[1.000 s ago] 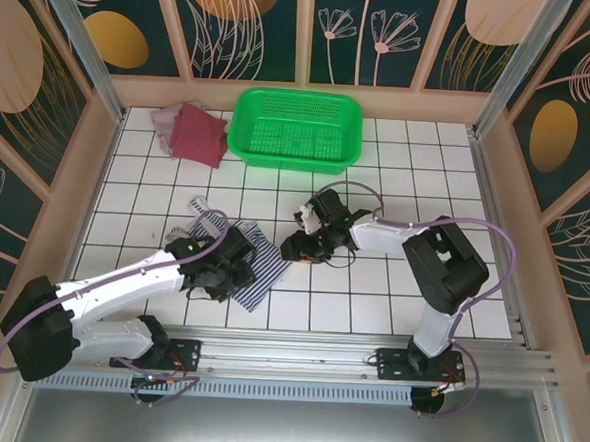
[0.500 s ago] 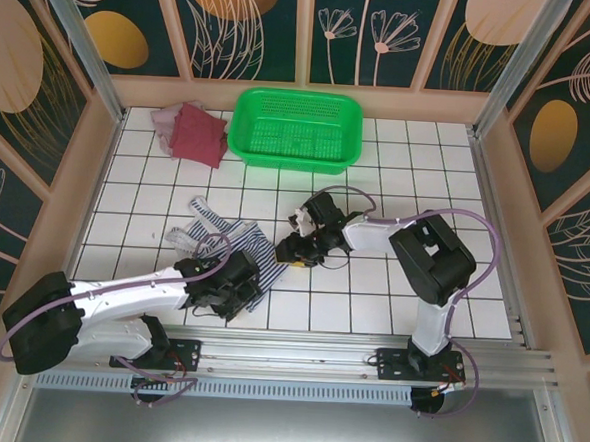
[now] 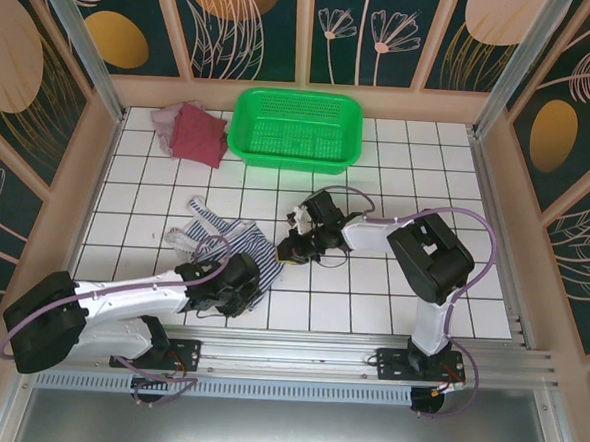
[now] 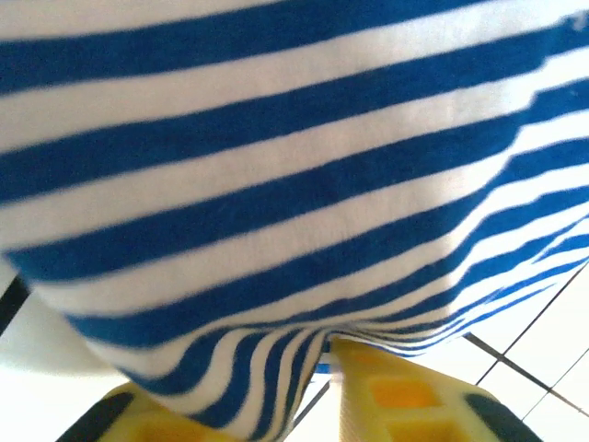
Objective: Fold and stack the tank tops
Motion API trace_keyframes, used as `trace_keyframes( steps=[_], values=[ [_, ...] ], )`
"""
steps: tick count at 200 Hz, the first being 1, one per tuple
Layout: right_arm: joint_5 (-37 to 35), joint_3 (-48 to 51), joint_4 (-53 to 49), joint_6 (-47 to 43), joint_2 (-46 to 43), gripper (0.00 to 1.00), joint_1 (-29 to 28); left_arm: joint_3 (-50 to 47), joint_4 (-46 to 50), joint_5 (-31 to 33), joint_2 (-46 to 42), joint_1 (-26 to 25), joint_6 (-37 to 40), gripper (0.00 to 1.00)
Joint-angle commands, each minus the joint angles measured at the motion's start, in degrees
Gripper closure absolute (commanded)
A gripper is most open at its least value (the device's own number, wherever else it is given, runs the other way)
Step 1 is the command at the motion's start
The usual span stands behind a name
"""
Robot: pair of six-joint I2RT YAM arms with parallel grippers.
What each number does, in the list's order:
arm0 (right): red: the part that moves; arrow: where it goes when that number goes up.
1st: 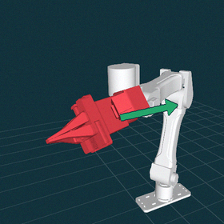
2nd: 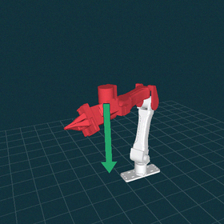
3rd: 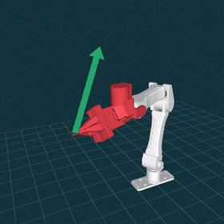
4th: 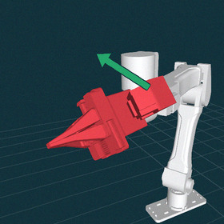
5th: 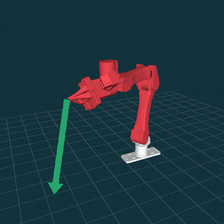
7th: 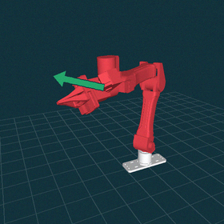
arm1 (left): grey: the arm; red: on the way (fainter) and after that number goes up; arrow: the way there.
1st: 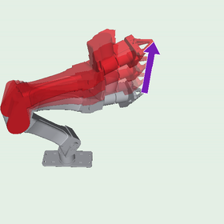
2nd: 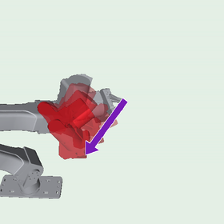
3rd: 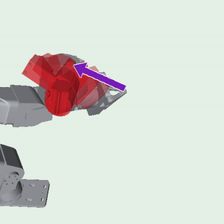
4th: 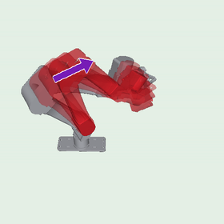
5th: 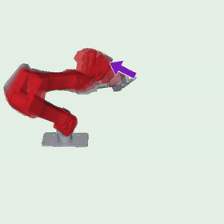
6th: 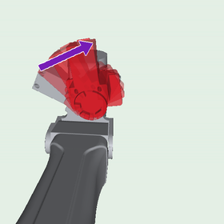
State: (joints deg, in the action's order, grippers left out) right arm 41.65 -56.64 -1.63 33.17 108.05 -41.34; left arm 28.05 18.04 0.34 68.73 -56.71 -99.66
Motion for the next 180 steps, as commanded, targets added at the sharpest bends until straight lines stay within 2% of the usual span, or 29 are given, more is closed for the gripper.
trace_keyframes(
  steps=[1, 42, 74, 119, 153, 180],
  values=[
    [0.2, 1.6, 0.8, 0.1, -2.5, 0.93, 0.4, 3.9, 0.5, -0.3, 2.3, -0.4, 2.9, 0.87],
    [-0.6, 4.8, -1.9, -2.0, -6.4, 0.99, 3.1, 9.4, 3.0, -3.2, 4.6, -2.0, 7.1, 1.0],
    [-1.1, 9.1, -6.8, -4.7, -12.5, 1.0, 7.3, 14.9, 0.1, -7.0, 9.8, -6.1, 10.0, 1.0],
    [-3.9, 12.5, -24.5, -14.6, -24.3, 1.0, 17.0, 25.2, -6.3, -10.7, 20.6, -11.1, 12.0, 1.0],
    [-8.1, 10.4, -35.5, -19.2, -29.6, 1.0, 23.6, 32.1, -10.7, -13.5, 26.6, -13.5, 11.9, 0.99],
    [-9.7, 6.4, -40.8, -20.1, -29.1, 1.0, 24.6, 34.2, -11.9, -15.2, 27.8, -13.9, 10.7, 0.98]
  ],
)
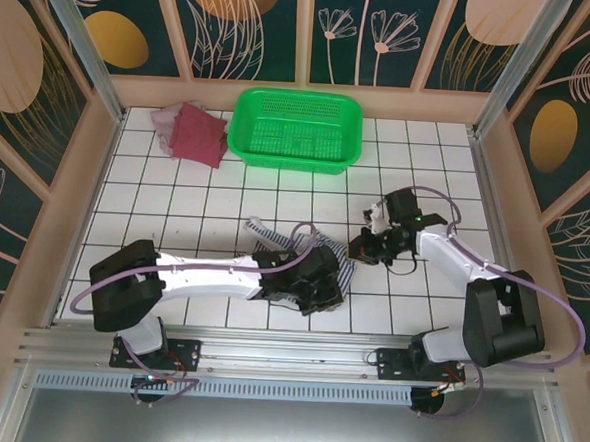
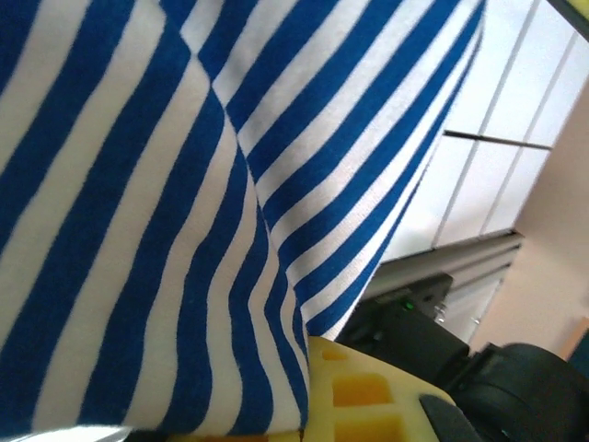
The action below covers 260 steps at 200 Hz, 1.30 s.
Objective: Fold and stack the tank tops
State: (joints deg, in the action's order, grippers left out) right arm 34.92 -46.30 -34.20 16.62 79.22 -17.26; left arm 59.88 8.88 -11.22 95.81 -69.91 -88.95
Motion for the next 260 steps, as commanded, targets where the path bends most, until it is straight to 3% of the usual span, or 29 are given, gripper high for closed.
trace_keyframes(
  steps=[1, 37, 61, 88, 176, 209, 239, 260],
  values=[
    [-3.0, -4.1, -8.3, -3.6, -0.2, 1.0, 0.5, 2.3, -2.8, -3.7, 0.7, -0.7, 0.0, 0.98],
    [-6.4, -5.0, -11.8, -3.2, -2.1, 1.0, 0.8, -1.3, -5.4, -5.4, -1.6, -0.8, -2.1, 0.98],
    [-7.0, -5.6, -13.4, -3.7, -3.1, 1.0, 1.4, -8.0, -13.0, -4.3, -5.0, -0.8, -7.3, 0.98],
    [-3.5, -7.0, -11.3, -0.9, -1.9, 0.99, 0.2, -7.8, -9.1, -4.1, -6.7, -0.2, -6.4, 0.96],
    [-1.4, -15.7, -3.5, 8.9, 5.2, 0.96, -7.8, -12.9, -4.1, -2.5, -17.2, 5.8, -8.7, 0.94],
    [-2.5, -13.4, -3.2, 8.3, 4.0, 0.98, -6.3, -9.1, -2.4, -5.2, -13.8, 6.0, -4.5, 0.94],
    [-4.0, -10.9, -6.8, 6.7, 0.8, 0.99, -4.3, -9.5, -10.0, -6.5, -11.0, 4.1, -7.3, 0.94],
    [-5.3, -7.9, -9.8, 4.2, -2.1, 0.99, -2.0, -4.7, -10.7, -8.5, -5.5, 1.5, -6.0, 0.94]
  ],
)
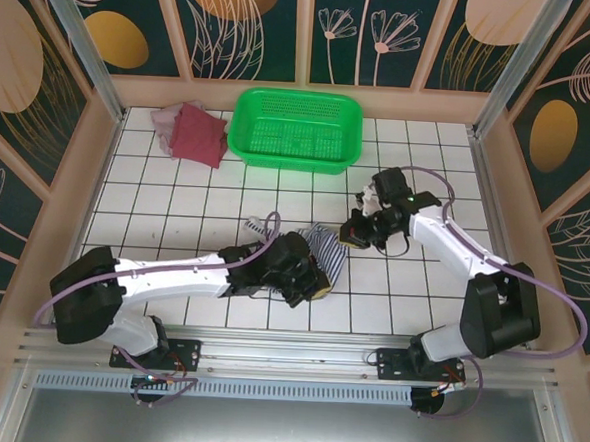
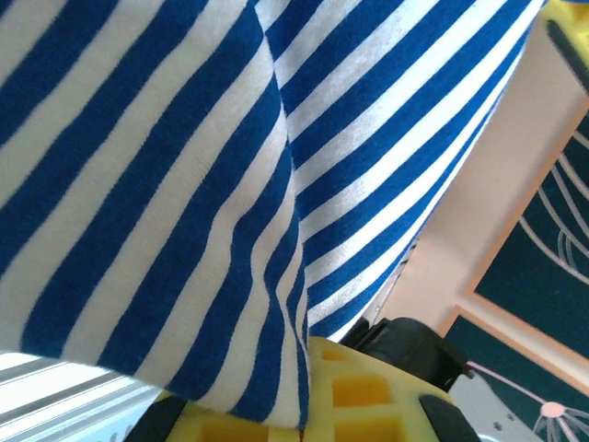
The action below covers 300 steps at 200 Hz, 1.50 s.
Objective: Fold and stack the tank tops
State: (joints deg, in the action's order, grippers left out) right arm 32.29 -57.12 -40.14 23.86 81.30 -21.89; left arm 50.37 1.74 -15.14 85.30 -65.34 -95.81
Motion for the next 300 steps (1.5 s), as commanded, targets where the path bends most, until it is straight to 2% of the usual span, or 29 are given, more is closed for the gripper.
trace_keyframes(
  steps=[1, 57, 93, 138, 196, 223, 247, 278, 300],
  values=[
    [-2.8, 3.1, -4.0, -3.1, -4.3, 0.99, 2.8, 4.9, -3.6, -4.6, 5.3, -3.1, 0.9, 0.94],
    [-5.9, 5.6, -11.6, -6.4, -10.4, 0.99, 9.7, 9.8, -11.9, -6.4, 12.4, -7.2, -2.4, 0.95],
    [-5.7, 4.3, -13.4, -6.1, -11.3, 0.99, 10.2, 8.6, -12.2, -4.5, 10.6, -7.5, -4.2, 0.95],
    [-4.3, 0.1, -8.2, 1.4, -6.6, 0.97, 4.2, 2.1, -10.8, -3.6, 4.4, -3.8, -5.9, 0.93],
    [-7.9, -7.2, -5.7, 8.9, 0.6, 0.95, -1.9, -4.7, -7.3, -4.0, -4.3, 0.8, -6.7, 0.9],
    [-8.7, -10.7, -4.0, 13.1, 4.0, 0.93, -4.2, -7.8, -7.9, -5.0, -6.7, 2.7, -7.5, 0.9],
    [-10.9, -14.9, -3.5, 15.6, 7.5, 0.91, -7.1, -8.6, -4.9, -5.4, -9.3, 6.2, -6.0, 0.89],
    [-11.8, -19.4, -2.0, 19.8, 12.6, 0.9, -10.8, -12.4, -5.9, -7.4, -12.2, 10.0, -6.7, 0.89],
    [-12.1, -21.8, 0.4, 22.0, 16.2, 0.9, -13.2, -12.8, -2.8, -9.3, -13.7, 12.3, -5.2, 0.89]
  ],
)
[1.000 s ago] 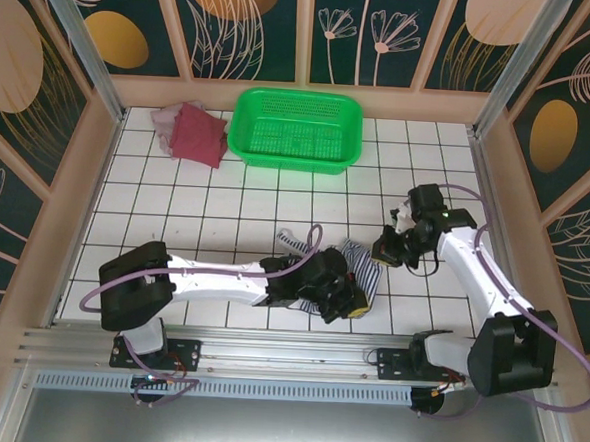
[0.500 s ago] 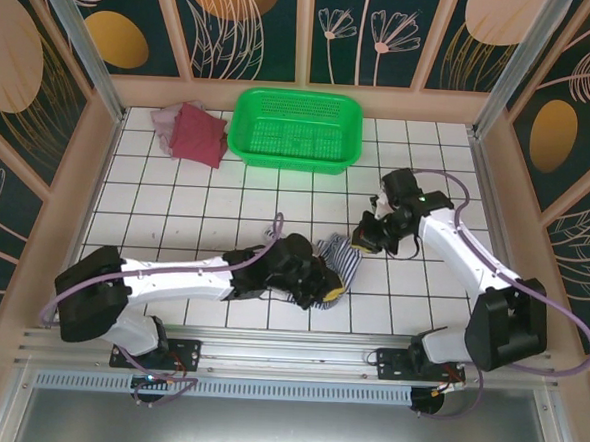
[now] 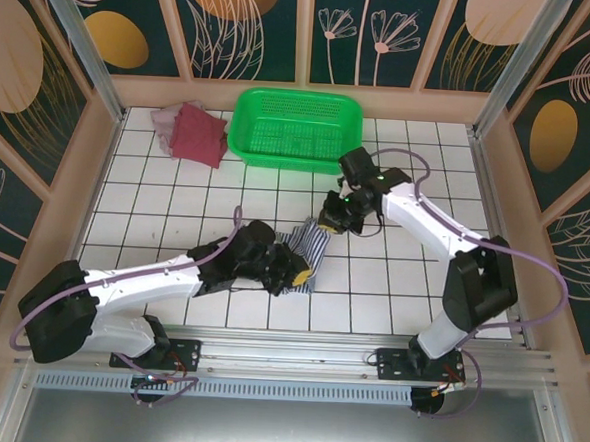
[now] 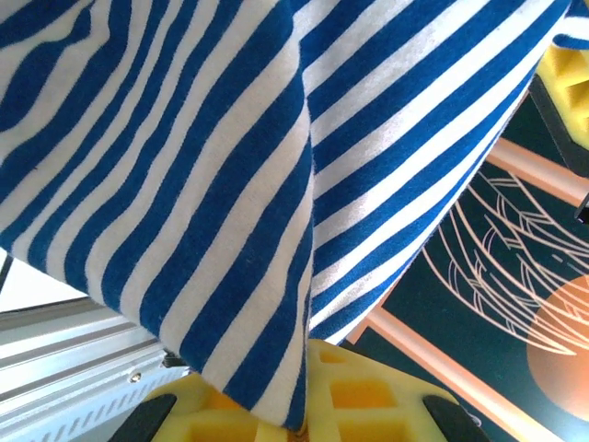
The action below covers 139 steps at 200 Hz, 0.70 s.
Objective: Fold and stack the tank tops
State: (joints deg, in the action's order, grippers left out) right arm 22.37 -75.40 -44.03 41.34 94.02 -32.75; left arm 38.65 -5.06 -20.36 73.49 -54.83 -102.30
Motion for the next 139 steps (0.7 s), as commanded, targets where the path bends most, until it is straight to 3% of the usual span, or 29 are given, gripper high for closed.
trace_keyframes(
  steps=[1, 47, 98, 139],
  values=[
    [-2.1, -3.6, 4.4, 4.6, 3.6, 0.9, -2.4, -1.1, 4.1, -4.2, -2.0, 2.0, 1.4, 0.89],
    [-3.3, -13.3, 6.3, 7.6, 13.9, 0.87, -6.8, -7.1, 11.6, -5.4, -8.8, 8.7, 4.3, 0.88],
    [-1.5, -22.2, 8.6, 9.6, 23.4, 0.83, -11.2, -5.2, 26.4, -5.4, -9.1, 15.9, 16.7, 0.87],
    [-0.1, -25.7, 11.3, 11.2, 27.9, 0.83, -13.3, -4.8, 34.5, -3.2, -10.1, 19.6, 22.4, 0.93]
  ],
)
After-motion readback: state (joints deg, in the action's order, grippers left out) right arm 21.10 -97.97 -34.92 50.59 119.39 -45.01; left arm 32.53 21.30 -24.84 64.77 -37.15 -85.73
